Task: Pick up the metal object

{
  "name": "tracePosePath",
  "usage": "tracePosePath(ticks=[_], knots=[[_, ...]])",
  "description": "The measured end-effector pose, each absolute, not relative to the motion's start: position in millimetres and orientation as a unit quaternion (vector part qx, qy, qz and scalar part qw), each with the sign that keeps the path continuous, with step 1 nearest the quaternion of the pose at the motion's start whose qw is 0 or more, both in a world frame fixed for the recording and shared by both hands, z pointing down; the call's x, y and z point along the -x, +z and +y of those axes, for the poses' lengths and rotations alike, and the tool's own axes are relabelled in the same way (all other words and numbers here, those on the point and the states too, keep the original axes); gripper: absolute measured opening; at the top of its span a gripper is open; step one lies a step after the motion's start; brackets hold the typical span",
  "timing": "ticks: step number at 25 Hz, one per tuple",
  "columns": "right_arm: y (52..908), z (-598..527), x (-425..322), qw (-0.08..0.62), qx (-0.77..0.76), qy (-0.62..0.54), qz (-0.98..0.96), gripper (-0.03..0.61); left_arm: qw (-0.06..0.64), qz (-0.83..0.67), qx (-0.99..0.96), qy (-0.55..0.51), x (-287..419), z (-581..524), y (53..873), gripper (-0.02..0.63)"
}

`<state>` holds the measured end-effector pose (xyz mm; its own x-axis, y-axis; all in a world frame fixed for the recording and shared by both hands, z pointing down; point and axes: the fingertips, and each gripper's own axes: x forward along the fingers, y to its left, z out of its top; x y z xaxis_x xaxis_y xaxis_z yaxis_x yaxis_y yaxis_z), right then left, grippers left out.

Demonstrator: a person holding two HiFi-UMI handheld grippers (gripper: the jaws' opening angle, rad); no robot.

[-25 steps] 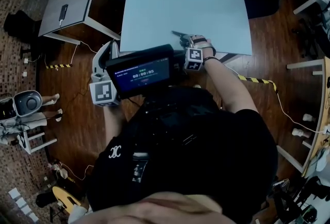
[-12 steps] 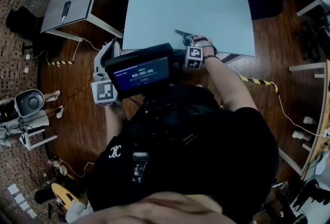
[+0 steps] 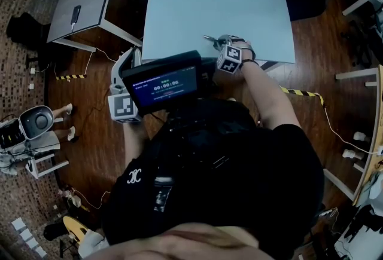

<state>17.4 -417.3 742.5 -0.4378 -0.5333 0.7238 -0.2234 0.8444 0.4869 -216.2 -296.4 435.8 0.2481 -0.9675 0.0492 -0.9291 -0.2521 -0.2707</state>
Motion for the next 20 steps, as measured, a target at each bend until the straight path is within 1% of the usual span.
tracePosePath(ticks=[5,9,11,15,20], knots=[[718,-425,-27,0.443,-0.275,-0.127,-0.844,-0.014,0.088,0.604,0.785,-0.106,217,-298,440,0.009],[682,-435,-33,0.379,-0.335,-0.088,-0.858,-0.014,0.082,0.595,0.791,-0.114,211,-300,439,0.009],[659,-440,-38,0.341,-0.368,-0.072,-0.862,-0.014,0.085,0.589,0.796,-0.112,200,-303,426,0.009],[599,-446,-51,0.251,-0.432,-0.062,-0.864,-0.014,0.127,0.581,0.8,-0.086,178,-310,381,0.009],[509,-443,-75,0.133,-0.493,-0.07,-0.857,-0.014,0.193,0.586,0.786,-0.042,178,-312,345,0.009]])
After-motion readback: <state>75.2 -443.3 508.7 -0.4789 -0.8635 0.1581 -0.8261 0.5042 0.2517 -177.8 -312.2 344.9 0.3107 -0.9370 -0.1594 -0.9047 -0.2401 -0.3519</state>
